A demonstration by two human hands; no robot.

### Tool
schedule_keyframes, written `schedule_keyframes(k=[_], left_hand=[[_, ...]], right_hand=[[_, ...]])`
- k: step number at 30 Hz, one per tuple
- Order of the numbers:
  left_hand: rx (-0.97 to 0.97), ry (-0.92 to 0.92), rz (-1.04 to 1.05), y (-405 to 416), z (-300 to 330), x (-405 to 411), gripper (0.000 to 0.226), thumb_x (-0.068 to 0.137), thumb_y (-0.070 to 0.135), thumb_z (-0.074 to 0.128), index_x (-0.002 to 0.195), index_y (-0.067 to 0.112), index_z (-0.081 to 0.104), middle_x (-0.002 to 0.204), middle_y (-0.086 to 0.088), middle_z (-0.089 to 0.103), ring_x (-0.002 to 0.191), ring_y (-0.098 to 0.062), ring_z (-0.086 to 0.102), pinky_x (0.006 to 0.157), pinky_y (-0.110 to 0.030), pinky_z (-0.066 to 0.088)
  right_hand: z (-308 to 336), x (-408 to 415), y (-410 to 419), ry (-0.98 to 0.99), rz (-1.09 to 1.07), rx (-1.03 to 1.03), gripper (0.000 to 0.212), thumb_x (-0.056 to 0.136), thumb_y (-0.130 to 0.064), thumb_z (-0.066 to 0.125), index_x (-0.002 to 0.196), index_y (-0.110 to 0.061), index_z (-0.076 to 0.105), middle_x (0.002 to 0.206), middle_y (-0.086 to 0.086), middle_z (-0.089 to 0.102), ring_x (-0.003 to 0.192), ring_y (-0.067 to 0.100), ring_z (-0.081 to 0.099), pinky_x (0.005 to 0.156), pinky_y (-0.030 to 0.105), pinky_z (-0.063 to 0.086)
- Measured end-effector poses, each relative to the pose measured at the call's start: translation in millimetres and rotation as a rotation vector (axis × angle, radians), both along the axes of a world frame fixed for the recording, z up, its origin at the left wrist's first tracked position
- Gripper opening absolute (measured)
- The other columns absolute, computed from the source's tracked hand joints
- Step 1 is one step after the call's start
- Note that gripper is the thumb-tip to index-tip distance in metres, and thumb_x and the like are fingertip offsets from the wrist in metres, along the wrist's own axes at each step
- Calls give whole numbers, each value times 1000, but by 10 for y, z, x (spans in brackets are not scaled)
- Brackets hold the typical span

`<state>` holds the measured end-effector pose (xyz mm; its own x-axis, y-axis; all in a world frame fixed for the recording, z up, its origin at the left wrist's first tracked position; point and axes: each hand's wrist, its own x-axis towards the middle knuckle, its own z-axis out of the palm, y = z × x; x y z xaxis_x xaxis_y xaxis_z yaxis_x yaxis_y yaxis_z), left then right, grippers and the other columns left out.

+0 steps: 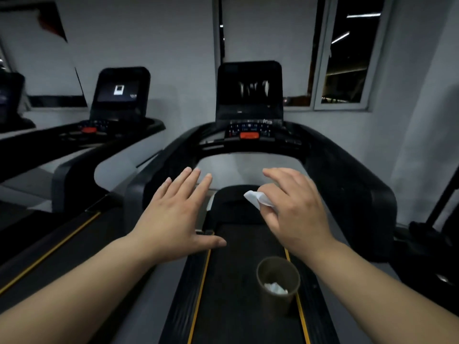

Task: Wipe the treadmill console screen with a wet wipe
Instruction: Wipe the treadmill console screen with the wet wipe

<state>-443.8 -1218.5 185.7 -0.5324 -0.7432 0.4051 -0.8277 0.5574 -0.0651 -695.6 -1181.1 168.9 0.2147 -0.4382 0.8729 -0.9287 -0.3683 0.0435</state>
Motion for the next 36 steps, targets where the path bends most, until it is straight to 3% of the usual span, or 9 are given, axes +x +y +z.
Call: schedule_keyframes(k=[9,14,18,25,36], left_hand=[[-46,-1,31,-1758,1486,-667,131,62,100,34,156,33,-26,169,6,-22,150,-9,-30,127,-41,-5],[-47,14,25,-2325,2344,-884,131,62,100,37,156,33,-25,170,5,-19,152,-9,-27,128,-42,-3],[-62,21,12,-2723,2846,-963,133,63,100,39,158,30,-23,170,5,-17,153,-9,-25,128,-42,-2],[-57,27,-7,-3597,3176,-833,134,62,102,38,158,29,-22,170,4,-17,153,-10,-24,127,-39,-6],[48,94,-215,-5182,3445,-410,142,58,97,58,157,33,-21,166,9,-24,152,-5,-23,126,-31,-5]], right_hand=[[1340,-637,-1775,-40,26,-66,7,82,-14,72,88,-12,70,102,4,65,99,25,58,86,34,44],[2161,-828,-2358,-75,25,-89,6,84,-16,73,89,-13,70,99,1,65,96,23,59,84,37,46],[2711,-851,-2761,-92,6,-102,9,83,-17,77,86,-14,69,92,-1,64,90,22,57,81,30,42],[3113,-734,-3547,-108,-12,-80,6,87,-15,61,85,-15,66,83,-3,61,81,22,54,74,37,44],[3170,-414,-4981,-214,-84,-17,9,86,-9,72,86,-16,66,80,-5,62,79,19,55,73,33,45]])
